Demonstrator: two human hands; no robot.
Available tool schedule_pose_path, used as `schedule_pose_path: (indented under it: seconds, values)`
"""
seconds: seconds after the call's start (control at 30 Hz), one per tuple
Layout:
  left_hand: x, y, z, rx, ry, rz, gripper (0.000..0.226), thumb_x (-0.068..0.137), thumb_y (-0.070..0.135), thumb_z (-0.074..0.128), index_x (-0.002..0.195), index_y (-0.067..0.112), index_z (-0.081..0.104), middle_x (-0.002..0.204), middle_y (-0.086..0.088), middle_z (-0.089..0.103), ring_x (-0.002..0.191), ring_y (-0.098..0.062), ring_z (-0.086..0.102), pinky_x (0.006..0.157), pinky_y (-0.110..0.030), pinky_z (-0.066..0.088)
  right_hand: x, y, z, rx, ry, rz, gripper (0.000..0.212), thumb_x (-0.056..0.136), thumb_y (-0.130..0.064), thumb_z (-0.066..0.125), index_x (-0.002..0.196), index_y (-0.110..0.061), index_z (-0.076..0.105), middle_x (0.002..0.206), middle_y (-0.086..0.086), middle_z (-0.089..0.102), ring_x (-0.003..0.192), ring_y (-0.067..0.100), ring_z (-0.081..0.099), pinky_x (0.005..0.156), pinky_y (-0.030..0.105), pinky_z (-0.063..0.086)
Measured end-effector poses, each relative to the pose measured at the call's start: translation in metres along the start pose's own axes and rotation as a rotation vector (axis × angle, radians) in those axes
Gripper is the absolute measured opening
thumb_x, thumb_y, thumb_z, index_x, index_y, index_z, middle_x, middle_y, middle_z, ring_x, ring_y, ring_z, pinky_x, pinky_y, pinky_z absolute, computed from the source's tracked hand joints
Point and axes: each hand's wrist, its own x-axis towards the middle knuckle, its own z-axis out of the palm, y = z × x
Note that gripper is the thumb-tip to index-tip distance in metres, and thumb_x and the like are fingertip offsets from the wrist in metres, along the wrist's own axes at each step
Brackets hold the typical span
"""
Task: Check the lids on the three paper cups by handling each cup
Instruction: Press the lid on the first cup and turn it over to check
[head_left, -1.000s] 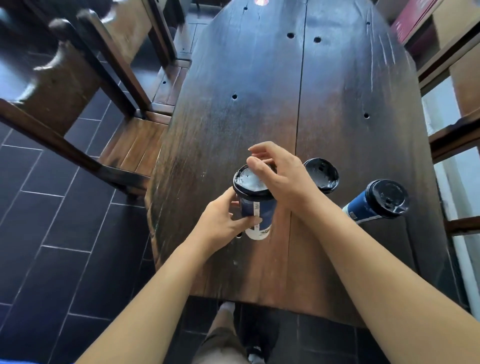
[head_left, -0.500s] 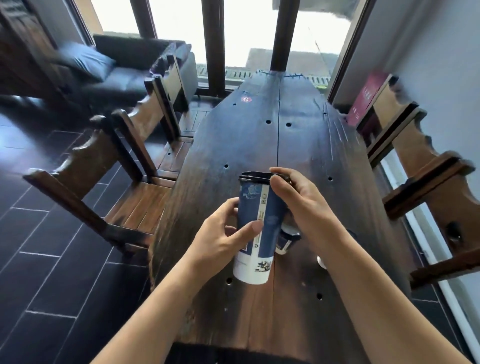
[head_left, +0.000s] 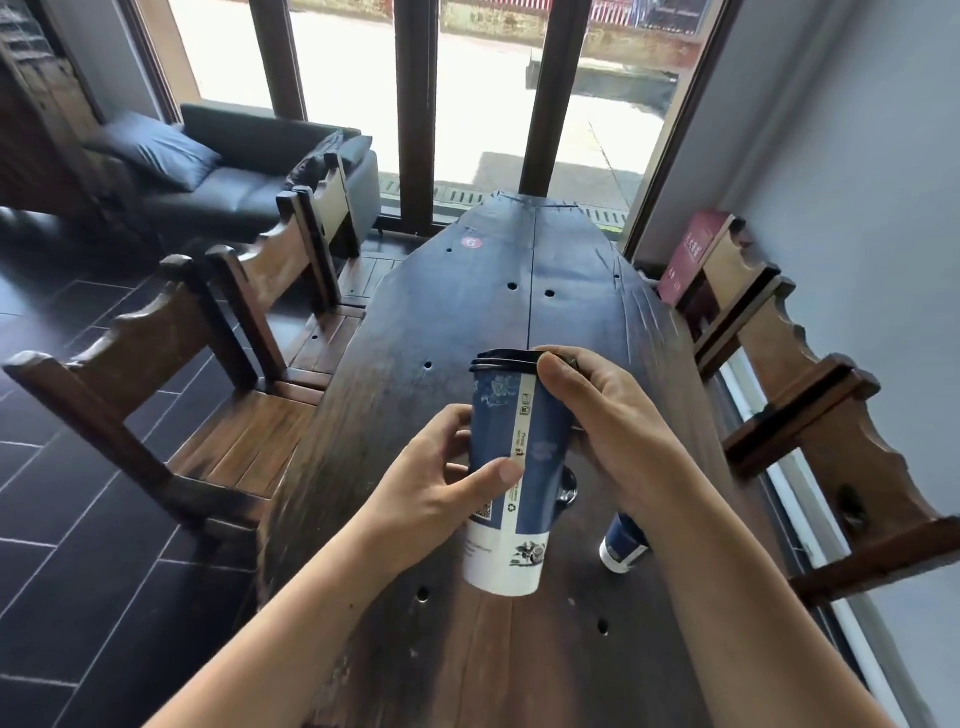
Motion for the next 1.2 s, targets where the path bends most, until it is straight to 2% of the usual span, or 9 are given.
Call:
schedule_pose_path:
  seconds: [0.17, 0.3, 0.47, 0.6, 0.7, 0.83, 0.93, 1.07, 1.2]
  values:
    - [0.002, -0.008, 0.0, -0.024, 0.004, 0.012, 0.073, 0.076, 0.051, 0.075, 0.139, 0.026, 0.05, 0.123, 0.004, 0.074, 0.108, -0.017, 0.074, 0.09, -0.038, 0.061, -0.006, 0.008, 0.003, 0.041, -0.012, 0.033, 0.106, 0.06, -0.074, 0.071, 0.15, -0.028, 0.04, 0.139, 0.001, 0.062, 0.12, 0.013, 0.068, 0.105, 0.042, 0.055]
    - [0.002, -0.013, 0.003, -0.221, 0.06, -0.019, 0.065, 0.069, 0.04, 0.079, 0.126, 0.018, 0.059, 0.115, 0.001, 0.077, 0.103, -0.019, 0.075, 0.078, -0.033, 0.062, -0.022, 0.02, 0.002, 0.105, -0.006, 0.096, 0.133, 0.038, -0.092, 0.073, 0.151, -0.033, 0.036, 0.145, 0.0, 0.055, 0.127, 0.019, 0.065, 0.107, 0.046, 0.053]
    - [0.005, -0.019, 0.003, -0.572, 0.104, -0.07, 0.089, 0.053, 0.039, 0.099, 0.127, 0.012, 0.057, 0.114, -0.012, 0.073, 0.102, -0.03, 0.074, 0.075, -0.038, 0.064, -0.052, 0.047, 0.001, 0.237, 0.034, 0.232, 0.112, 0.041, -0.086, 0.079, 0.136, -0.034, 0.052, 0.131, 0.002, 0.068, 0.119, 0.026, 0.07, 0.103, 0.059, 0.053]
    - [0.007, -0.022, 0.012, -0.72, 0.142, -0.079, 0.055, 0.073, 0.011, 0.08, 0.124, 0.014, 0.059, 0.11, -0.011, 0.074, 0.097, -0.025, 0.076, 0.074, -0.037, 0.065, -0.064, 0.058, 0.0, 0.467, 0.05, 0.241, 0.076, 0.07, -0.047, 0.085, 0.135, -0.021, 0.056, 0.114, 0.017, 0.073, 0.104, 0.036, 0.072, 0.089, 0.054, 0.062]
    - [0.004, -0.028, 0.012, -0.69, 0.086, -0.056, 0.081, 0.059, 0.032, 0.099, 0.127, 0.016, 0.058, 0.115, -0.01, 0.075, 0.105, -0.027, 0.075, 0.079, -0.038, 0.064, -0.068, 0.057, -0.002, 0.501, 0.101, 0.167, 0.089, 0.052, -0.05, 0.097, 0.125, -0.013, 0.064, 0.108, 0.02, 0.074, 0.1, 0.035, 0.073, 0.088, 0.051, 0.063]
    - [-0.005, -0.041, -0.003, -0.385, -0.023, -0.218, 0.072, 0.072, 0.034, 0.092, 0.131, 0.014, 0.055, 0.126, -0.011, 0.072, 0.109, -0.032, 0.074, 0.087, -0.047, 0.062, -0.071, 0.042, -0.014, 0.296, 0.215, 0.029, 0.067, 0.055, -0.057, 0.091, 0.11, -0.023, 0.074, 0.096, 0.013, 0.078, 0.088, 0.027, 0.077, 0.07, 0.033, 0.065]
    - [-0.009, -0.052, -0.023, -0.337, 0.117, -0.409, 0.041, 0.094, 0.018, 0.073, 0.13, 0.01, 0.056, 0.129, -0.023, 0.068, 0.101, -0.037, 0.076, 0.083, -0.05, 0.062, -0.073, 0.035, -0.032, -0.122, 0.288, -0.068, 0.056, 0.07, -0.064, 0.073, 0.117, -0.034, 0.071, 0.098, 0.003, 0.079, 0.095, 0.024, 0.077, 0.078, 0.04, 0.064]
    - [-0.011, -0.05, -0.051, -0.521, 0.011, -0.363, 0.093, 0.062, 0.065, 0.086, 0.143, 0.037, 0.05, 0.137, -0.014, 0.066, 0.119, -0.043, 0.067, 0.086, -0.062, 0.059, -0.079, 0.025, -0.039, -0.347, 0.264, -0.084, 0.064, 0.071, -0.078, 0.065, 0.125, -0.044, 0.066, 0.099, -0.004, 0.079, 0.096, 0.015, 0.077, 0.085, 0.047, 0.063]
    - [-0.011, -0.044, -0.06, -0.545, -0.201, -0.359, 0.1, 0.06, 0.056, 0.093, 0.148, 0.042, 0.046, 0.147, -0.008, 0.057, 0.119, -0.047, 0.064, 0.076, -0.055, 0.064, -0.082, 0.014, -0.031, -0.436, 0.174, -0.099, 0.067, 0.068, -0.082, 0.061, 0.127, -0.051, 0.062, 0.099, -0.01, 0.08, 0.094, 0.01, 0.077, 0.083, 0.043, 0.064]
